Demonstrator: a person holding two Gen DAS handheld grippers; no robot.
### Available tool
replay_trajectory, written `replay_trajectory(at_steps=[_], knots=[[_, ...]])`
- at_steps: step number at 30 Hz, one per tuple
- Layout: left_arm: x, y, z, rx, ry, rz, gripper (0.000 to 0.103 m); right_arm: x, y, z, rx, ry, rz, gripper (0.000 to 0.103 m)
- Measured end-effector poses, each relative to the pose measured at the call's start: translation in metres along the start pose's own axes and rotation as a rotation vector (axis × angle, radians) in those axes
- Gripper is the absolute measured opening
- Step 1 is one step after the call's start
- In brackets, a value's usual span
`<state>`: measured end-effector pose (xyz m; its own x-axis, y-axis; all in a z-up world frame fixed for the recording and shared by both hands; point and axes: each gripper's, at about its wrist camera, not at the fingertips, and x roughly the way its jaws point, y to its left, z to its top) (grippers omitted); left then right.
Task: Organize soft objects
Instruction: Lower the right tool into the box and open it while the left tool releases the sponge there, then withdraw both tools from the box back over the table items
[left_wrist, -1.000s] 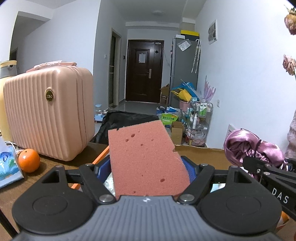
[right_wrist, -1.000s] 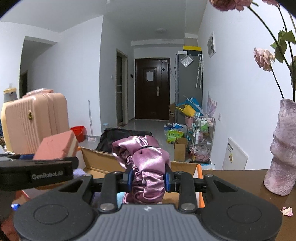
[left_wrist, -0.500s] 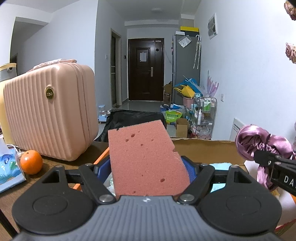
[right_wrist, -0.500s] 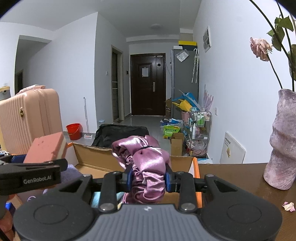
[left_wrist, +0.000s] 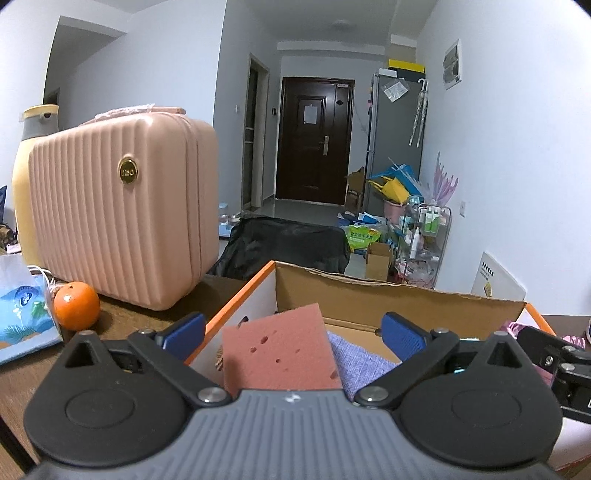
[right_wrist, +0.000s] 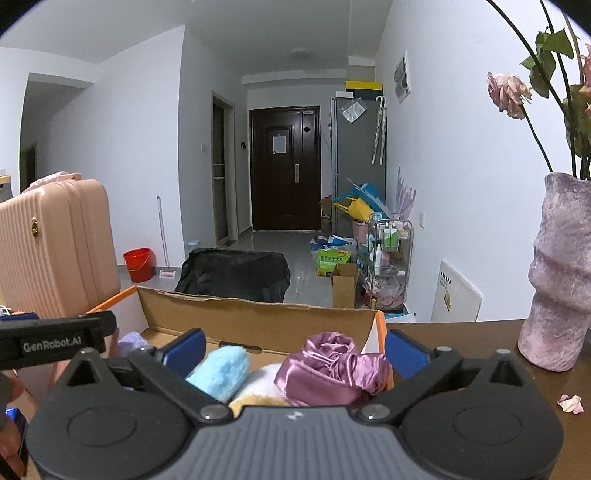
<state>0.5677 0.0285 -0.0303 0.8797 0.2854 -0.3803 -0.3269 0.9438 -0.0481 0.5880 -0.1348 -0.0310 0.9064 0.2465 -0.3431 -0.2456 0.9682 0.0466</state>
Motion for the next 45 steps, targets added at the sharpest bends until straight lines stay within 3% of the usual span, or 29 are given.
replay_trajectory(at_steps=[17, 27, 45], knots=[[-0.009, 0.005, -0.004, 0.000, -0.006, -0.007, 0.103, -0.019, 0.007, -0.003, -0.023, 0.003, -0.026, 0.103], [-0.035, 0.013, -0.012, 0.019, -0.022, 0.008, 0.103, -0.050, 0.005, -0.011, -0.031, -0.001, -0.037, 0.103], [-0.095, 0.031, -0.041, 0.033, 0.012, -0.037, 0.103, -0.116, -0.002, -0.043, -0.019, 0.018, -0.046, 0.103]])
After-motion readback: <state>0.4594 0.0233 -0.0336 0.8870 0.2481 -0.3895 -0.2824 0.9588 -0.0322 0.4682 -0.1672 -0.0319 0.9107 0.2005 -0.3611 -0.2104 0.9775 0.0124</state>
